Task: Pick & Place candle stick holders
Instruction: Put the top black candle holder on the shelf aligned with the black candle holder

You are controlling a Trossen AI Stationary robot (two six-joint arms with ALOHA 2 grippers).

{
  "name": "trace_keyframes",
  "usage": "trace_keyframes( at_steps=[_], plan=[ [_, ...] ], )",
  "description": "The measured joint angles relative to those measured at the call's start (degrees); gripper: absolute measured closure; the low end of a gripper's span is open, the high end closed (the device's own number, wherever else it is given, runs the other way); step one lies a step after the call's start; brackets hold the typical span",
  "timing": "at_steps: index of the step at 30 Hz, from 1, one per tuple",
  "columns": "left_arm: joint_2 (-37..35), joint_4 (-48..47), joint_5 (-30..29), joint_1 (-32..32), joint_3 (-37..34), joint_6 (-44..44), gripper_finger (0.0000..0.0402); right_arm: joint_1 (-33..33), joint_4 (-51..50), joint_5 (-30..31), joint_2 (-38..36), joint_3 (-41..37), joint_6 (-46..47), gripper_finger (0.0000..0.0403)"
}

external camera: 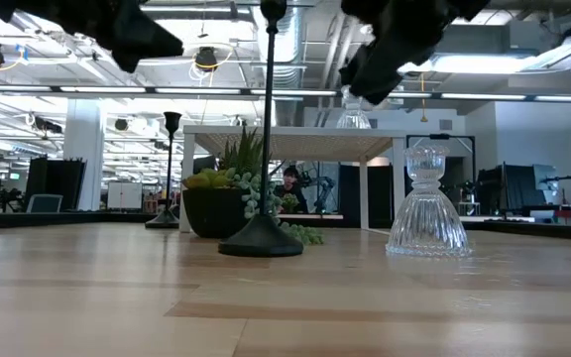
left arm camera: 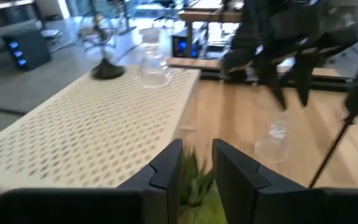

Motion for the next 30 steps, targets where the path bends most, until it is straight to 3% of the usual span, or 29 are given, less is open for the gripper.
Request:
trace_keyframes(
  at_steps=[4,6,10,13,18,25,30],
  plan=[
    [-2.0,-5.4,-2.6,0.0,0.0,-2.3,0.0343,0.7,-4.2,1.0,-4.3,0.0,-1.8,0.0377],
    [-2.7,-8.0,-4.5,0.0,0.0,-2.5,0.0363,1.4,-5.9,3.2,-6.7,0.0,-3.8,0.0393],
    [-3.7,-10.0,-7.7,0.0,-0.3,-0.8,0.0396,2.8,-8.3,9.0,-11.8,0.0,-5.2,0.0396],
    [-5.5,-10.0,-8.9,0.0,-1.8,0.4,0.0396,2.6,-8.3,9.2,-15.2,-1.1,-7.6,0.04],
    [-11.2,-10.0,-16.3,0.0,-7.2,0.4,0.0397,1.6,-5.6,9.2,-20.4,-6.3,-8.2,0.0402],
    [-20.9,-8.5,-24.0,0.0,-14.3,-0.9,0.0397,-0.4,4.6,10.4,-27.4,-16.2,-8.5,0.0402],
    [-26.3,-7.7,-24.8,0.0,-17.3,-0.4,0.0398,-1.4,11.3,10.6,-32.3,-22.2,-8.8,0.0403]
  ],
)
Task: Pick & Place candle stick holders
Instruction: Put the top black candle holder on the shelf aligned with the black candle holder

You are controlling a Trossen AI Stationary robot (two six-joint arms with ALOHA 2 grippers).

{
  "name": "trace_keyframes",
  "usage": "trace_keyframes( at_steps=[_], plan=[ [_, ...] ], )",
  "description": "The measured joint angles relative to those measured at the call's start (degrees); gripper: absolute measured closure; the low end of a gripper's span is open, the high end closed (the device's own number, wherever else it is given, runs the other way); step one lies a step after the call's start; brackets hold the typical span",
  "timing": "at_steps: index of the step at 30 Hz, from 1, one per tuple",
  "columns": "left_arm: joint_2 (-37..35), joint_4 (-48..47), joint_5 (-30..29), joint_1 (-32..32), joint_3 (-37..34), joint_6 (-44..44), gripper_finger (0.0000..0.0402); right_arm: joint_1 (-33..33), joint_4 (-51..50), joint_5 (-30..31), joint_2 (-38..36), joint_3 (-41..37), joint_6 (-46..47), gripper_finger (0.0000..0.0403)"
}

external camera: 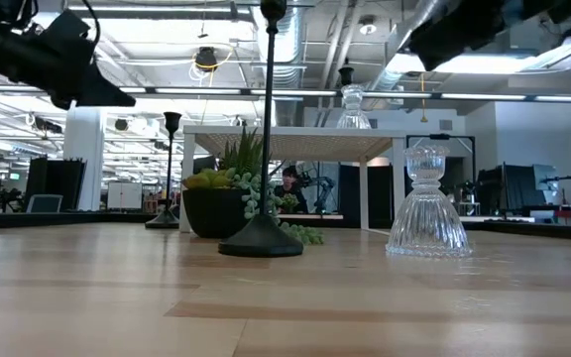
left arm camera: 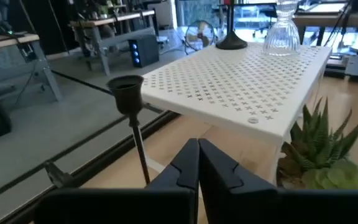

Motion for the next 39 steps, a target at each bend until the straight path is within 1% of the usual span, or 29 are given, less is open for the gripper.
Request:
trace_keyframes(
  at_steps=[2,6,9,12,17,18,20,22,26,29,33,35,39],
  plan=[
    [-0.9,0.4,-1.3,0.0,-1.0,0.9,0.0398,-0.4,2.3,0.0,-1.3,-1.7,-0.8,0.0403],
    [-0.6,3.5,-7.2,0.0,-4.3,1.1,0.0397,-1.4,5.5,0.2,-3.2,-4.6,-1.2,0.0403],
    [-0.5,11.0,-9.0,0.0,-8.3,1.1,0.0398,-2.2,6.1,0.3,-3.6,-5.6,-1.2,0.0403],
    [-0.5,19.1,-9.2,0.0,-11.9,1.8,0.0397,-2.8,6.5,0.2,-3.4,-5.8,-1.2,0.0403],
    [1.1,19.5,-9.2,0.2,-12.0,6.1,0.0393,-2.9,7.7,0.2,-3.4,-5.8,-1.2,0.0403],
    [1.8,19.5,-8.2,0.2,-12.0,7.2,0.0394,-2.9,7.7,0.2,-3.4,-5.8,-1.2,0.0403],
    [3.4,19.7,-4.3,0.2,-12.0,9.6,0.0397,-2.9,7.7,0.2,-3.4,-5.8,-1.2,0.0403],
    [4.9,21.2,-2.4,0.6,-12.0,10.0,0.0398,-2.9,7.8,0.2,-3.4,-5.8,-1.2,0.0403],
    [7.4,25.4,-2.8,2.8,-11.8,9.0,0.0398,-2.9,8.2,0.2,-3.4,-5.8,-1.2,0.0403],
    [9.2,25.4,-2.4,4.9,-9.9,8.1,0.0399,-2.9,8.3,0.2,-3.4,-5.8,-1.2,0.0403],
    [13.4,23.9,-0.1,7.1,-5.5,8.1,0.0399,-2.9,8.3,0.2,-3.4,-5.8,-1.2,0.0403],
    [15.8,19.7,0.9,8.4,-2.9,7.9,0.0399,-2.9,8.2,0.2,-3.4,-5.8,-1.2,0.0403],
    [20.3,10.8,4.9,12.3,0.7,4.2,0.0399,-2.9,8.1,0.2,-3.4,-5.8,-1.2,0.0403]
  ],
)
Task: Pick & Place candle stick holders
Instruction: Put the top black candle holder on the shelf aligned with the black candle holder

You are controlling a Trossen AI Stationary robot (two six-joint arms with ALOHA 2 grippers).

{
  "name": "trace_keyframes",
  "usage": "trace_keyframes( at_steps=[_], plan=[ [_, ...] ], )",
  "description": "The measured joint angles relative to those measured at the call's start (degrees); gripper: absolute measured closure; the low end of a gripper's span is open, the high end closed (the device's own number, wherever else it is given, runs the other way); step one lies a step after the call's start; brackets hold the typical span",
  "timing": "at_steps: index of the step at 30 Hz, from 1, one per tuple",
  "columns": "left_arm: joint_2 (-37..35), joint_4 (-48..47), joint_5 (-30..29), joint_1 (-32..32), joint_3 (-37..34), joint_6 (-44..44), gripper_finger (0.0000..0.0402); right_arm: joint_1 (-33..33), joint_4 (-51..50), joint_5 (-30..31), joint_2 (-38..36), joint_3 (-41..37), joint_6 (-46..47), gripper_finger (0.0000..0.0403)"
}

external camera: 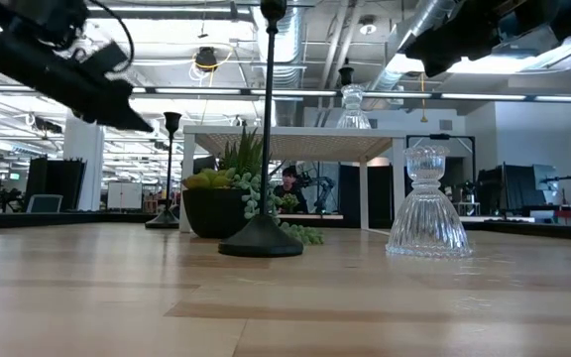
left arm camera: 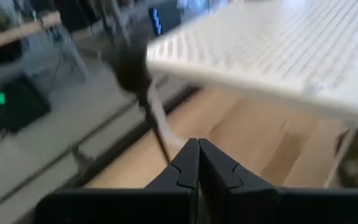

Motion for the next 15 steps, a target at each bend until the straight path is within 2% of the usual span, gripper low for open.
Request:
trace_keyframes(
  at_steps=[3,7,15],
  plan=[
    [1.6,-1.4,4.7,4.5,0.2,-1.2,0.0399,0.0,-0.2,0.0,0.0,0.0,0.0,0.0403],
    [1.7,-1.8,16.0,11.7,0.2,-2.3,0.04,0.0,-0.3,0.0,0.0,0.0,0.0,0.0403],
    [2.0,-1.8,29.9,23.1,0.2,-1.8,0.0396,0.0,-0.3,0.0,0.0,0.0,0.0,0.0403]
  ],
)
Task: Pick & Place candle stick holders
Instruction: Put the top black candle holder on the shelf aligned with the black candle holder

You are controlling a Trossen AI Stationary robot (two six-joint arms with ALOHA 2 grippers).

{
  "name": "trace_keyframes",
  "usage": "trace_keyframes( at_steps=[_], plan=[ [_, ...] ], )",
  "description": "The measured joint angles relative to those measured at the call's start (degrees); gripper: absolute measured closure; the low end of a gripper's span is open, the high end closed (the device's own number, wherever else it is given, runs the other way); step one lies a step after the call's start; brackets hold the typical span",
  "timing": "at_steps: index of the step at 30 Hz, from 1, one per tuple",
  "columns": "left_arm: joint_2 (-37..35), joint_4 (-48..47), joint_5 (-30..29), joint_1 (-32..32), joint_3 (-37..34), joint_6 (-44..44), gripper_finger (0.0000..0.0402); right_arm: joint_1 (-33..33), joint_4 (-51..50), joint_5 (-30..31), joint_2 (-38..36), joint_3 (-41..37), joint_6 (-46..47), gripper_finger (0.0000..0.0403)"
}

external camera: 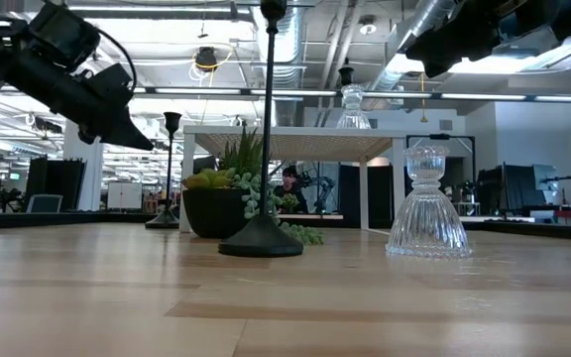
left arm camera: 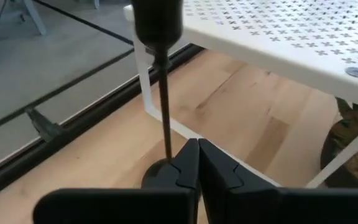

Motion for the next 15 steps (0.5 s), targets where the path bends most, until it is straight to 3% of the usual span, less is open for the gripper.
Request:
trace_keyframes(
  at_steps=[10,15],
  plan=[
    [5.4,4.4,0.3,1.8,0.0,-0.3,0.0386,0.0,-0.5,0.0,0.0,0.0,0.1,0.0403],
    [10.6,9.2,0.4,1.7,0.0,-1.3,0.0337,0.0,-0.8,0.0,0.0,0.0,0.1,0.0403]
  ],
)
